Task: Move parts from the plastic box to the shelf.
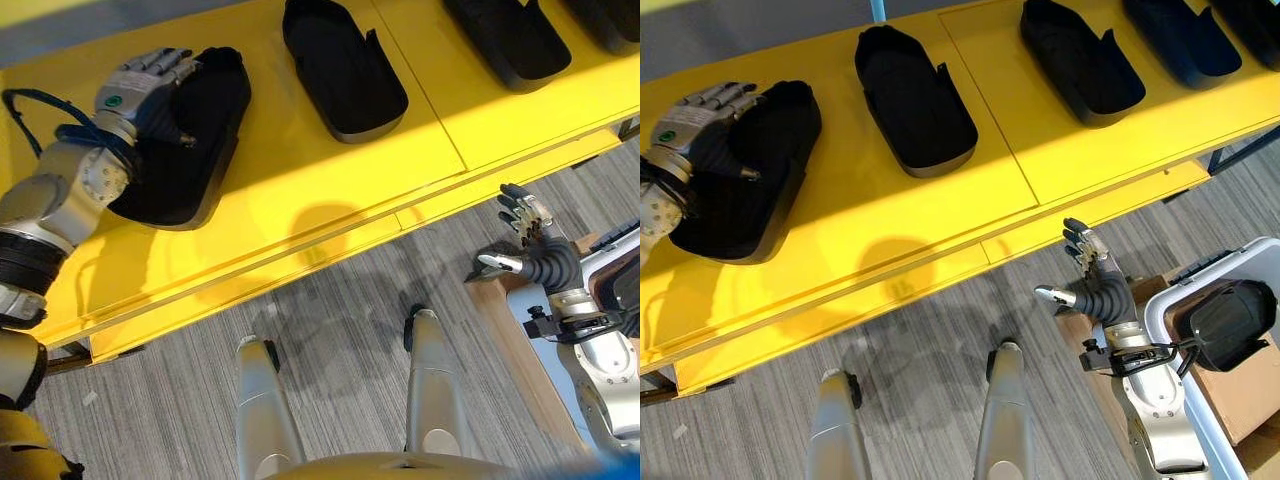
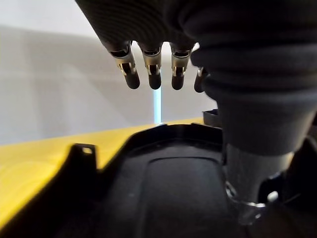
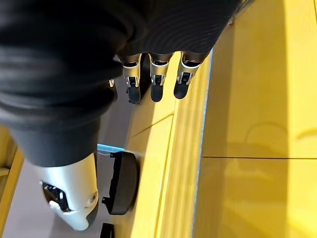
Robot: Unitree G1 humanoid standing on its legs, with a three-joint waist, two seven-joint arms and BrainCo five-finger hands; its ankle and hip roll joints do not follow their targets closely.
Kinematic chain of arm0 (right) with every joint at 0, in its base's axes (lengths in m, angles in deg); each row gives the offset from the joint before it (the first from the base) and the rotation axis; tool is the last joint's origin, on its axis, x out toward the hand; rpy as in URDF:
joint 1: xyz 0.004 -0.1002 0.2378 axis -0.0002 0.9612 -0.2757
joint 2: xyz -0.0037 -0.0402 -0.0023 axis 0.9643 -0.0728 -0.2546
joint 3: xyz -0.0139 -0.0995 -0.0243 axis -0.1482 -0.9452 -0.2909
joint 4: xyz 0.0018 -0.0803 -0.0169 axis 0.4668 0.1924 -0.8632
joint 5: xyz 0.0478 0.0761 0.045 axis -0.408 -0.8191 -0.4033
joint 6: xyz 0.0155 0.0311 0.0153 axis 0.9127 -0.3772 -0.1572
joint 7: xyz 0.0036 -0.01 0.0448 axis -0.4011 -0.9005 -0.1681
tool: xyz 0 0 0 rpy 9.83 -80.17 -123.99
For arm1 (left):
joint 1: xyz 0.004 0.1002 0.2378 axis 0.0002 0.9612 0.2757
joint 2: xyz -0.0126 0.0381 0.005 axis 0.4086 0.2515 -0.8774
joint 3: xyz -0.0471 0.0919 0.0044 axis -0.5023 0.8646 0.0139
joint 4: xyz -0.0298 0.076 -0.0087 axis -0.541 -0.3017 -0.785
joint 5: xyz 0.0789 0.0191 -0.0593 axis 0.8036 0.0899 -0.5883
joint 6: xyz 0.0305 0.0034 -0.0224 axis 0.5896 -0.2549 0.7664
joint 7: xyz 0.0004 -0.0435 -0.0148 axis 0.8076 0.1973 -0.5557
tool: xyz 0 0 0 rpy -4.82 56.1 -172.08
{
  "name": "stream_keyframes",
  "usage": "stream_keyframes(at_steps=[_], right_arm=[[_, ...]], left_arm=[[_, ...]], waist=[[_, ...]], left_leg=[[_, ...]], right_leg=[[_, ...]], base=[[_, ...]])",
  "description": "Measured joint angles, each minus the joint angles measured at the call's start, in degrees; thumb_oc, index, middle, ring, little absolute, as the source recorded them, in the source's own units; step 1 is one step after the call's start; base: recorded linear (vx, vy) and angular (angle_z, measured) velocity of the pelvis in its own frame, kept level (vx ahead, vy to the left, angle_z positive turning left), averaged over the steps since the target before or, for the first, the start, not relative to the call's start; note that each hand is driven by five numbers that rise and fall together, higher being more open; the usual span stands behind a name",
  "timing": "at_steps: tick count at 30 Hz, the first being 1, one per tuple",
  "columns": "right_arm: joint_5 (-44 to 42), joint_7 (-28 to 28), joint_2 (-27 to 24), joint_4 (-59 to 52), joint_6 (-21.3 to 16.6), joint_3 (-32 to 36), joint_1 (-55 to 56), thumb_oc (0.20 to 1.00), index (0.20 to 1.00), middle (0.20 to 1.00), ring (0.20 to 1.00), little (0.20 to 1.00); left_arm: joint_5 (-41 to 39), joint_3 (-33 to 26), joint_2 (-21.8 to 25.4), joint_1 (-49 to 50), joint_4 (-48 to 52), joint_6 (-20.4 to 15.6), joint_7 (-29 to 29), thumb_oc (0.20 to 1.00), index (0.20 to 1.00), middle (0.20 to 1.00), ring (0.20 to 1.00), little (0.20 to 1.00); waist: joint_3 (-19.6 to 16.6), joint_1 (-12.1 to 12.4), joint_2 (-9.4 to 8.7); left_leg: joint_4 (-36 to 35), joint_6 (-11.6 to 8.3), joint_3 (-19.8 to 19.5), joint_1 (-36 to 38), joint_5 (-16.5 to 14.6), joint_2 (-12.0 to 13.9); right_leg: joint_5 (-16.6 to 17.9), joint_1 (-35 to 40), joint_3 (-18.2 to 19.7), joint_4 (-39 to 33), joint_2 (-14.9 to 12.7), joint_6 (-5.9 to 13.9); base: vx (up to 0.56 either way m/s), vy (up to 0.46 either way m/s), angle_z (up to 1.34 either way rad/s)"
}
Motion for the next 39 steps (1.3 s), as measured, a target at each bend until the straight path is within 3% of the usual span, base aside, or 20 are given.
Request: stream_keyframes(at_steps=[3, 12, 19, 27, 31, 39], right_arm=[[0.01, -0.35, -0.11, -0.02, 0.01, -0.14, -0.32, 1.000, 1.000, 1.000, 1.000, 1.000], [-0.01, -0.88, -0.41, -0.29, -0.06, 0.45, 0.60, 1.000, 1.000, 1.000, 1.000, 1.000], [-0.02, -1.10, -0.47, -1.11, -0.03, 1.10, 1.88, 1.000, 1.000, 1.000, 1.000, 1.000], [-0.03, -1.50, -0.46, -2.36, 0.00, 2.22, 2.34, 1.000, 1.000, 1.000, 1.000, 1.000], [-0.04, -2.20, -0.46, -2.46, 0.07, 2.32, 2.34, 1.000, 1.000, 1.000, 1.000, 1.000], [-0.23, -2.89, -0.46, -2.45, 1.60, 3.49, 3.59, 1.000, 1.000, 1.000, 1.000, 1.000]], left_arm=[[2.54, 2.60, 2.18, -1.55, 0.34, -0.23, 0.07, 1.000, 1.000, 1.000, 1.000, 1.000], [4.32, 6.70, 2.49, -2.69, 1.45, -2.39, 2.49, 1.000, 1.000, 1.000, 1.000, 1.000], [6.69, 15.87, 2.50, -7.39, 2.27, -4.02, 5.27, 1.000, 1.000, 1.000, 1.000, 1.000], [5.98, 13.76, 1.75, -8.59, 0.59, -3.91, 7.68, 1.000, 1.000, 1.000, 1.000, 1.000], [5.12, 11.30, -2.17, -9.02, -5.51, -3.34, 9.08, 1.000, 1.000, 1.000, 1.000, 1.000], [3.66, 10.45, -9.82, -13.13, -21.26, 1.28, 12.23, 1.000, 1.000, 1.000, 1.000, 1.000]], waist=[[0.05, 0.14, -0.06], [0.14, -0.09, -0.02], [0.55, -0.23, 0.00], [1.31, -0.60, 0.20], [1.27, -0.97, 0.27], [0.58, -1.70, 1.24]], left_leg=[[0.18, 0.14, -0.10, -0.06, -0.36, 0.01], [0.24, -0.46, -0.28, 0.05, -0.48, 0.04], [0.72, -0.29, -0.46, -0.07, -1.12, 0.06], [0.94, -0.82, -0.49, -0.17, -0.79, 0.08], [1.19, -0.79, -0.53, 0.06, -0.81, 0.09], [1.08, -0.37, -0.43, -0.02, -0.93, 0.11]], right_leg=[[-0.69, 0.07, -0.07, 0.08, -0.05, -0.33], [-0.81, -0.11, -0.14, 0.85, -0.08, 0.07], [-1.55, -0.40, -0.08, 1.26, -0.09, -0.13], [-1.30, -0.78, 0.00, 2.09, -0.05, -0.03], [-1.29, -0.45, 0.00, 2.17, -0.05, -0.05], [-0.72, -0.36, 0.01, 1.07, 0.08, -0.45]], base=[[0.03, 0.002, 0.00], [0.00, 0.002, 0.00], [0.00, -0.002, 0.00], [0.00, 0.000, 0.00], [0.00, 0.000, 0.00], [0.00, 0.000, -0.01]])
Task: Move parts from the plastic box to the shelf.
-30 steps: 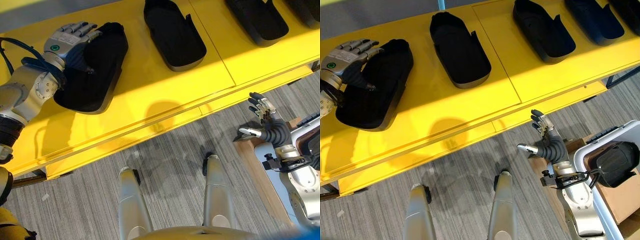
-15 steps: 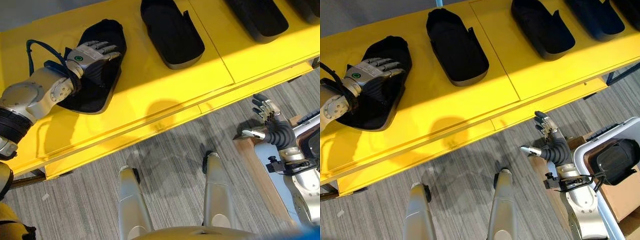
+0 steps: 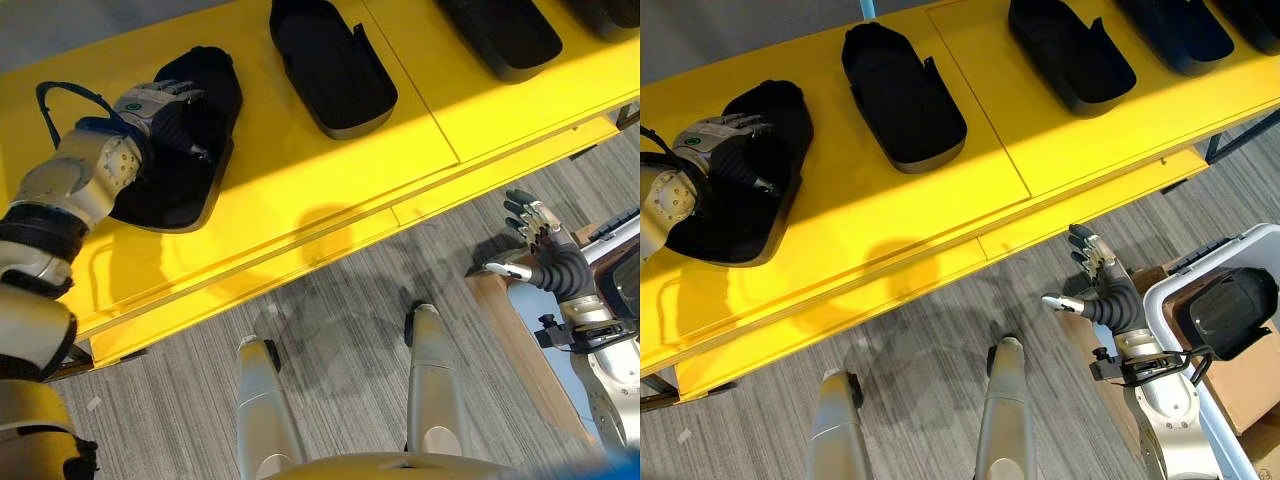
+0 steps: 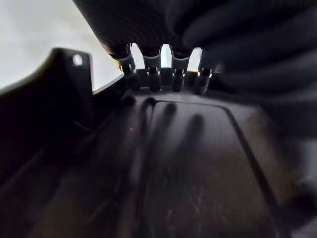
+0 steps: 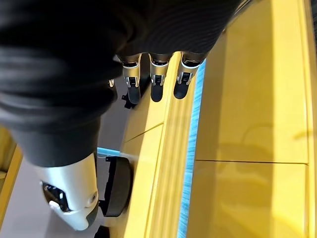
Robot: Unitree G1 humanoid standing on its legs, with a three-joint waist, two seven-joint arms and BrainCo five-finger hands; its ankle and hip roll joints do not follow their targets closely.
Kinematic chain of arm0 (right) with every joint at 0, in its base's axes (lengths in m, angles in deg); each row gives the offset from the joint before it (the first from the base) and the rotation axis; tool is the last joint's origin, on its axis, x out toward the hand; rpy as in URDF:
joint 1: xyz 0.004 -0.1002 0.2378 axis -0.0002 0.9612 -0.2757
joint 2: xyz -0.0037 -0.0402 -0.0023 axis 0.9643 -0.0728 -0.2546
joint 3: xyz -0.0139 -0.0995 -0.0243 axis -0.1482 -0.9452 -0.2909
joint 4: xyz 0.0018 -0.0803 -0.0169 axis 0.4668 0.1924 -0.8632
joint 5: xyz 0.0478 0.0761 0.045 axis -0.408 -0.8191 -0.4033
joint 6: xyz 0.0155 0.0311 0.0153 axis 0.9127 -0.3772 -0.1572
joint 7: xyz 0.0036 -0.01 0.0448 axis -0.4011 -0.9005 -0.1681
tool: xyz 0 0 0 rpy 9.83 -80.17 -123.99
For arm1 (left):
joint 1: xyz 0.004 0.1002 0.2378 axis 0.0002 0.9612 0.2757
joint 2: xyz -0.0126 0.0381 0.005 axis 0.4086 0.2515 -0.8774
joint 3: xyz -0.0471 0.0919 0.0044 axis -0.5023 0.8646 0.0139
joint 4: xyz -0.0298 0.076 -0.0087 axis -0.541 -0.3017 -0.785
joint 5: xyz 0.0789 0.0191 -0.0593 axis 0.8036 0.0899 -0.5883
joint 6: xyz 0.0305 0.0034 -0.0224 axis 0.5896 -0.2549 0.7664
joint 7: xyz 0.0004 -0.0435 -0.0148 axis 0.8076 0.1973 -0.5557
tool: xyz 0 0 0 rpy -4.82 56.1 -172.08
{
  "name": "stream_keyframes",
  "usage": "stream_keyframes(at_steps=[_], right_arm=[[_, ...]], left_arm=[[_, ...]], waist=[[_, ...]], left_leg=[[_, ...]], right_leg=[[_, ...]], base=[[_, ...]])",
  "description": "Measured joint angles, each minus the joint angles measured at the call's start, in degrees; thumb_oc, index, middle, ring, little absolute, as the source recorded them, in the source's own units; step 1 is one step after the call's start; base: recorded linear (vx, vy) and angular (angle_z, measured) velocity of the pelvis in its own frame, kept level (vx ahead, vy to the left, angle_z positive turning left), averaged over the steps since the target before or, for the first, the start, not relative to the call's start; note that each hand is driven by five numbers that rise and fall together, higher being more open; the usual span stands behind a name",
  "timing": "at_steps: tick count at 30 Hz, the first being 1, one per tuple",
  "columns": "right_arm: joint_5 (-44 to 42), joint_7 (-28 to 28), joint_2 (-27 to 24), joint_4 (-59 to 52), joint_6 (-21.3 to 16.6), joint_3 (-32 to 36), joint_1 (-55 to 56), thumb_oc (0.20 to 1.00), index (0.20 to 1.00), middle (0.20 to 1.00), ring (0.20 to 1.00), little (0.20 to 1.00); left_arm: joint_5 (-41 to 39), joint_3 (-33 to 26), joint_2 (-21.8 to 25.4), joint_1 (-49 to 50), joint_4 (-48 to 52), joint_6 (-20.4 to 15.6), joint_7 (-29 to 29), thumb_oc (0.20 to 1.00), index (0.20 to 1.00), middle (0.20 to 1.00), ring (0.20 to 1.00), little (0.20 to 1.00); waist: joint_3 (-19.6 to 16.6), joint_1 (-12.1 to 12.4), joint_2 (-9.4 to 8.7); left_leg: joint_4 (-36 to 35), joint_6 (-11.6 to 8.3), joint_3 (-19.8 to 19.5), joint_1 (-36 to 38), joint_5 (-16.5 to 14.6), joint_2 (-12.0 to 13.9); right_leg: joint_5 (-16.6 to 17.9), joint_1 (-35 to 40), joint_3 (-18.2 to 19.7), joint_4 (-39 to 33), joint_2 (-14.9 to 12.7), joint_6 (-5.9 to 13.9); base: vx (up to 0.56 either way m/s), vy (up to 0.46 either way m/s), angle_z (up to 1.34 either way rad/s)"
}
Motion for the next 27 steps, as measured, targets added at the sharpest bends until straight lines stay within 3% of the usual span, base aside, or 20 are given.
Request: stream_keyframes(at_steps=[12, 27], right_arm=[[-1.03, -0.73, 0.17, 0.09, 1.18, 1.16, 0.68, 1.000, 1.000, 1.000, 1.000, 1.000], [-2.75, -2.18, 0.17, 0.12, 1.70, 1.16, 0.91, 1.000, 1.000, 1.000, 1.000, 1.000]], left_arm=[[-5.07, -2.02, -3.29, -1.16, -3.80, 3.85, 4.87, 1.000, 1.000, 1.000, 1.000, 1.000], [-7.88, -2.88, -3.28, -1.10, -4.28, 4.18, 6.16, 1.000, 1.000, 1.000, 1.000, 1.000]], waist=[[-2.35, -0.59, -1.08], [-2.35, -0.63, -1.03]], left_leg=[[0.14, 0.05, 0.08, -0.12, -0.06, -0.01], [0.07, 0.02, 0.07, -0.06, -0.03, -0.01]], right_leg=[[0.29, 0.19, 0.00, -0.26, 0.01, 0.46], [0.31, 0.10, 0.01, -0.14, 0.01, 0.50]], base=[[0.00, 0.000, 0.00], [0.00, 0.000, 0.00]])
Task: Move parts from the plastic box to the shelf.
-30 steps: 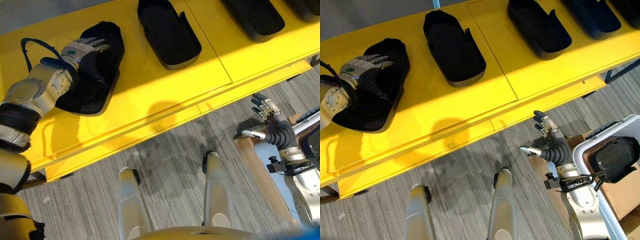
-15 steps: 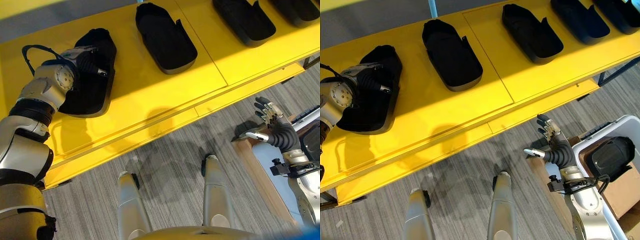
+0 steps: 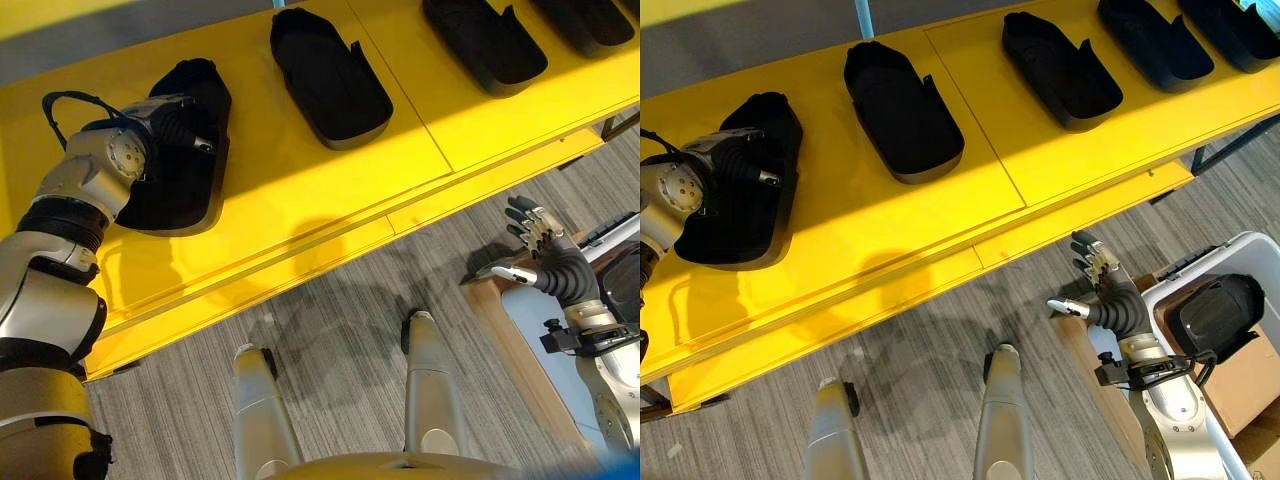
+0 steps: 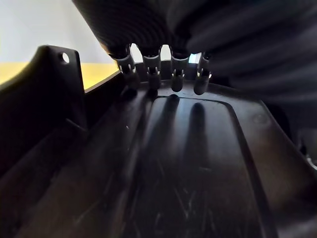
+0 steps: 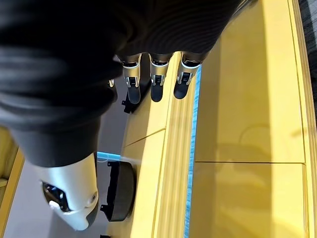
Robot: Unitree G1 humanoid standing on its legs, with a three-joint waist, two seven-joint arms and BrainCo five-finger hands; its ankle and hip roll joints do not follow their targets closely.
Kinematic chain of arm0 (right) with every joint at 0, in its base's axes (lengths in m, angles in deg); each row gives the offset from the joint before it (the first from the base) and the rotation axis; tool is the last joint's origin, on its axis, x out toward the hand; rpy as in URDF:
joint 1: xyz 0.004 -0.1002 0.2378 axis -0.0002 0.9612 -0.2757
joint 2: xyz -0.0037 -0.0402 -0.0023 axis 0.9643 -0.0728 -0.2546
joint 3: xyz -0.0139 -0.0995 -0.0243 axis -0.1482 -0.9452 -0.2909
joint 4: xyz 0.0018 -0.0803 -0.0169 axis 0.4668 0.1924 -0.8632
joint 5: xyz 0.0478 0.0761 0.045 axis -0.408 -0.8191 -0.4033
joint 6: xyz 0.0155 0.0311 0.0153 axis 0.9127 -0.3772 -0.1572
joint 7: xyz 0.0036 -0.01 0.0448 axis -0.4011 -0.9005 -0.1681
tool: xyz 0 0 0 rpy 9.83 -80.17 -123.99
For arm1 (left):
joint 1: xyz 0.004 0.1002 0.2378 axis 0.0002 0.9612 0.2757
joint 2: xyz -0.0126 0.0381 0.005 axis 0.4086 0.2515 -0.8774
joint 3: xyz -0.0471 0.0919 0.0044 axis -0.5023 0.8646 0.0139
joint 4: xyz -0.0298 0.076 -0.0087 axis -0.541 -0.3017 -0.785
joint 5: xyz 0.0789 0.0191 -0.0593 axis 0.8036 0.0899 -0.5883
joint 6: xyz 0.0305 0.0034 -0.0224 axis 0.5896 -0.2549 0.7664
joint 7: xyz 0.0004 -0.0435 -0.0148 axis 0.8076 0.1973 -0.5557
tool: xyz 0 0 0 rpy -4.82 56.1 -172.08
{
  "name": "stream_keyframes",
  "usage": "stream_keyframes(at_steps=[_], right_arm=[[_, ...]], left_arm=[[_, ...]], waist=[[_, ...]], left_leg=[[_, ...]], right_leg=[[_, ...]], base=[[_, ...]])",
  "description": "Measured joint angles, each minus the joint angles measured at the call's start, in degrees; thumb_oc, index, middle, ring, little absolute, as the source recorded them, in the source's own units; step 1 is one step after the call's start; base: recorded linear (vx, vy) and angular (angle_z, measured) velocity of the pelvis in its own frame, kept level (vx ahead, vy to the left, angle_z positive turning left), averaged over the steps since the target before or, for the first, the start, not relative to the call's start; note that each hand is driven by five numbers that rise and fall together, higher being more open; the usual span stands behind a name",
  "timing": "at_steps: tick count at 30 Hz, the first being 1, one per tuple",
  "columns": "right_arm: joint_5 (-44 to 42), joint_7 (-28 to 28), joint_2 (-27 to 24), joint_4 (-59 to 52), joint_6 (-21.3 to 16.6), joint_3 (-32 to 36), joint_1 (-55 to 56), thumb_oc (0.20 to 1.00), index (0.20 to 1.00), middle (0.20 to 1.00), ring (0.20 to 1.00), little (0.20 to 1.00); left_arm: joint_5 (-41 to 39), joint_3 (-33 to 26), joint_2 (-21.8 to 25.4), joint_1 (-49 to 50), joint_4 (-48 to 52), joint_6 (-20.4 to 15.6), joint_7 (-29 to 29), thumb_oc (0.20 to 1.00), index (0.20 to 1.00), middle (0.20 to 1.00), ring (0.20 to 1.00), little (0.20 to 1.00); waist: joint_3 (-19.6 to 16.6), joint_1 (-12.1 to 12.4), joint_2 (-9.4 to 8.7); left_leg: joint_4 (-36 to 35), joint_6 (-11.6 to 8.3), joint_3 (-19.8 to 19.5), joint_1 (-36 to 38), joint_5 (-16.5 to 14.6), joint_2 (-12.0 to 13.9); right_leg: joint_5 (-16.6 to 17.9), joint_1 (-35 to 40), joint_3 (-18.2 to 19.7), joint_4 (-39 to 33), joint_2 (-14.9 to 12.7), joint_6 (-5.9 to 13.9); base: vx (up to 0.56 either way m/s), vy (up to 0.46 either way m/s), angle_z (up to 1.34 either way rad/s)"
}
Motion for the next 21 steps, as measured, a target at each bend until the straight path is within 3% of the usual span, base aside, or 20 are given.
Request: stream_keyframes(at_steps=[21], right_arm=[[-0.43, -0.30, -0.17, 0.00, 1.17, 0.01, 0.24, 1.000, 1.000, 1.000, 1.000, 1.000]], left_arm=[[-3.40, -6.58, -0.16, 0.47, -10.77, 2.47, -2.70, 1.000, 1.000, 1.000, 1.000, 1.000]], waist=[[0.32, -0.29, 0.68]], left_leg=[[-0.11, -0.28, 0.14, 0.02, 0.25, 0.02]], right_leg=[[-0.22, -0.68, 0.23, 0.85, 0.01, -0.24]], base=[[0.00, 0.000, 0.00]])
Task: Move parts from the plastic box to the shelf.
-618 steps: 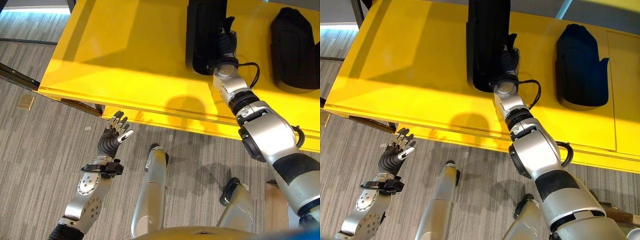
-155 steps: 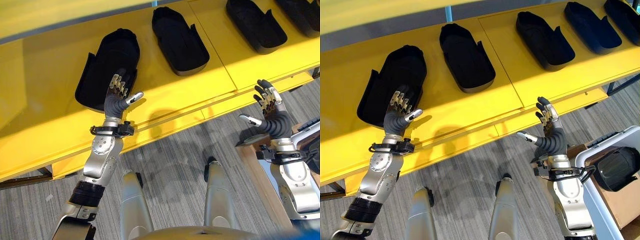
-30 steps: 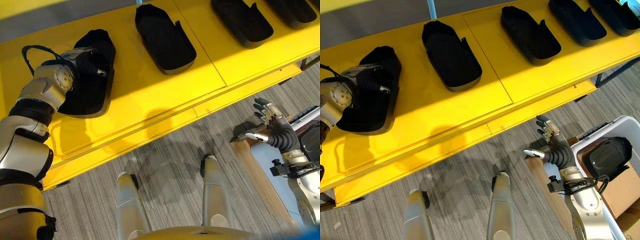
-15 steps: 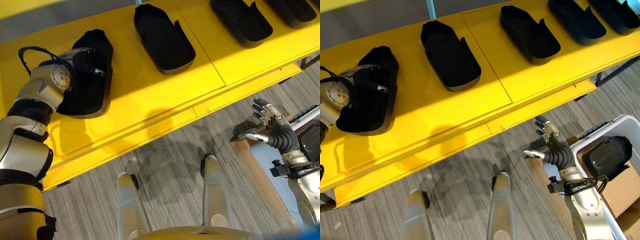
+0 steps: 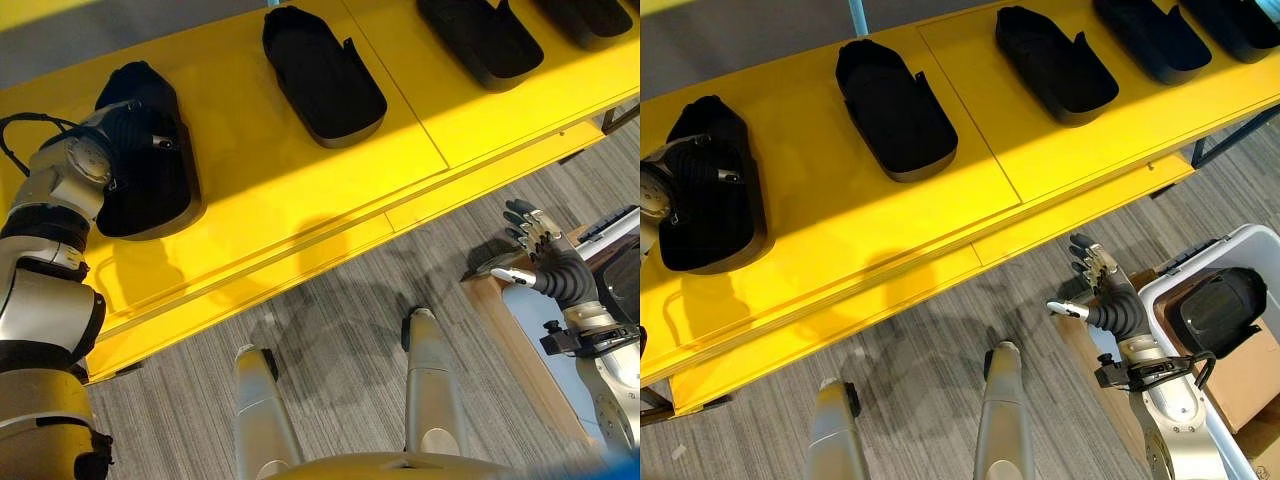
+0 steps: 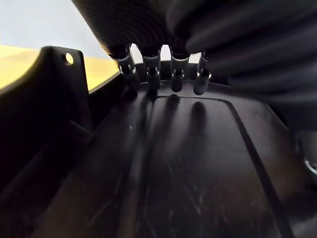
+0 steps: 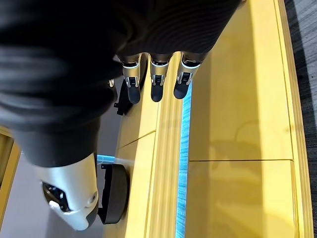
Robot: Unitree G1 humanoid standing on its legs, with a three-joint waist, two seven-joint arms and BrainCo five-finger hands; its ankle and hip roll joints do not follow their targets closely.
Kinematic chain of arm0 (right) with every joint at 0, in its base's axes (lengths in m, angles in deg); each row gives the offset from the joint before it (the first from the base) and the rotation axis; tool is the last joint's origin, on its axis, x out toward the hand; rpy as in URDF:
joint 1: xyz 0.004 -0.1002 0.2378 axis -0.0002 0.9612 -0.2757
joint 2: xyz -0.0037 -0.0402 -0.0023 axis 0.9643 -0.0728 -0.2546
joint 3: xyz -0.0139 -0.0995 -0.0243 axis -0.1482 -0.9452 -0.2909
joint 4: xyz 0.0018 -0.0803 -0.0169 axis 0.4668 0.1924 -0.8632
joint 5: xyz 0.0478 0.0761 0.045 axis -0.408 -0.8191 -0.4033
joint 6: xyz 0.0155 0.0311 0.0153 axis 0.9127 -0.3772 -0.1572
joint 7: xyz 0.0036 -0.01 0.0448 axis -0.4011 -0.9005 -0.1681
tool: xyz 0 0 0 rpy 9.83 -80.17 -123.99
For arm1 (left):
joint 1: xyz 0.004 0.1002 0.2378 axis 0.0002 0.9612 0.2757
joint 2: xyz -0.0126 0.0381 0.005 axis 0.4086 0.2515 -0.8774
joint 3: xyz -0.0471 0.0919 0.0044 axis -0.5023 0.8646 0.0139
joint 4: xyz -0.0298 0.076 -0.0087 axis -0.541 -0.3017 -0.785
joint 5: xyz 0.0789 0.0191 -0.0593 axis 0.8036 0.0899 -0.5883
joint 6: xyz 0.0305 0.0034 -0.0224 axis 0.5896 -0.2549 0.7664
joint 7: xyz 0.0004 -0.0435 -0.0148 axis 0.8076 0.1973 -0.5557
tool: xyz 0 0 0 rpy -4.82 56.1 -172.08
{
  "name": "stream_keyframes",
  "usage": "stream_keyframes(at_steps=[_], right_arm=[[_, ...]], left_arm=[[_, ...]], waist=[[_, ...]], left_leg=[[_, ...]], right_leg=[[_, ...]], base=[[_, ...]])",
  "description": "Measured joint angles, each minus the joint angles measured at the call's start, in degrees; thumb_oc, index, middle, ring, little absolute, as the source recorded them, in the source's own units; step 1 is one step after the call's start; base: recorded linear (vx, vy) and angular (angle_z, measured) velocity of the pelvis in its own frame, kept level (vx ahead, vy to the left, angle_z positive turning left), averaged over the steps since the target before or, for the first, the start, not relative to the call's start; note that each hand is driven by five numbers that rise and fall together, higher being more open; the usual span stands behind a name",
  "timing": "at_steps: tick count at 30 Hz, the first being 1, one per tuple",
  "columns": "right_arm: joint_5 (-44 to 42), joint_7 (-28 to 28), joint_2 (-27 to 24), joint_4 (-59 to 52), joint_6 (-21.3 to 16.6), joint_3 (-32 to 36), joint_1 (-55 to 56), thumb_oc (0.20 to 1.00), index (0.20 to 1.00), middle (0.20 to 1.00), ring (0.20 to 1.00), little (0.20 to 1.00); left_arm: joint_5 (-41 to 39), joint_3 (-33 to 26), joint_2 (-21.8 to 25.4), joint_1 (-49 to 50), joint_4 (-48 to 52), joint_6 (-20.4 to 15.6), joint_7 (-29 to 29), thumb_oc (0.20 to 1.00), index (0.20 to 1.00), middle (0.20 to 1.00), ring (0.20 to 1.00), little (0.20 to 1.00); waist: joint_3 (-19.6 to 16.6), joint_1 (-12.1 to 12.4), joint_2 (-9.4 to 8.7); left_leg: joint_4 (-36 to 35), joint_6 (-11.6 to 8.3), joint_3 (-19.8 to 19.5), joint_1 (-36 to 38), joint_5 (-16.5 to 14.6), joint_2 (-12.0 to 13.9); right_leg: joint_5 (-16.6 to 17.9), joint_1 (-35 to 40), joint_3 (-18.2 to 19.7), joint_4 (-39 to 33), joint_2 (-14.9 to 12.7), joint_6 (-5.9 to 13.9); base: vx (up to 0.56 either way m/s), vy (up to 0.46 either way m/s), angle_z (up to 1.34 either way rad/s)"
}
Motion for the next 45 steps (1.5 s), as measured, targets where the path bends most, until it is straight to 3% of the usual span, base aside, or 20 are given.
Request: stream_keyframes(at_steps=[33, 39, 45], right_arm=[[-1.18, -0.52, -0.04, 0.02, 0.01, -0.01, -0.05, 1.000, 1.000, 1.000, 1.000, 1.000], [-1.20, -0.93, -0.04, 0.54, 0.01, -0.36, -0.11, 1.000, 1.000, 1.000, 1.000, 1.000], [-1.29, -1.75, 0.00, 0.60, 0.00, -0.56, -0.10, 1.000, 1.000, 1.000, 1.000, 1.000]], left_arm=[[-7.36, -2.79, 0.15, -0.05, -2.25, 2.15, -2.35, 1.000, 1.000, 1.000, 1.000, 1.000], [-8.95, 3.76, 0.16, -3.42, -1.64, 1.80, -1.88, 1.000, 1.000, 1.000, 1.000, 1.000], [-11.40, 4.37, 0.47, -4.09, 3.11, 0.68, -1.77, 1.000, 1.000, 1.000, 1.000, 1.000]], waist=[[0.61, -0.18, 0.19], [0.61, 0.01, 0.12], [0.62, 0.27, 0.09]], left_leg=[[0.00, -0.14, -0.03, 0.14, 0.24, 0.07], [-0.27, -0.02, -0.08, 1.12, 0.32, 0.07], [-0.98, -0.45, -0.11, 1.19, 1.09, -0.01]], right_leg=[[0.02, 0.18, 0.01, 0.11, 0.13, 0.03], [0.02, 1.15, 0.00, -0.03, 0.21, 0.08], [0.16, 1.14, -0.04, 0.02, 0.23, 0.16]], base=[[0.00, 0.000, 0.00], [0.00, 0.000, 0.00], [-0.03, 0.001, 0.01]])
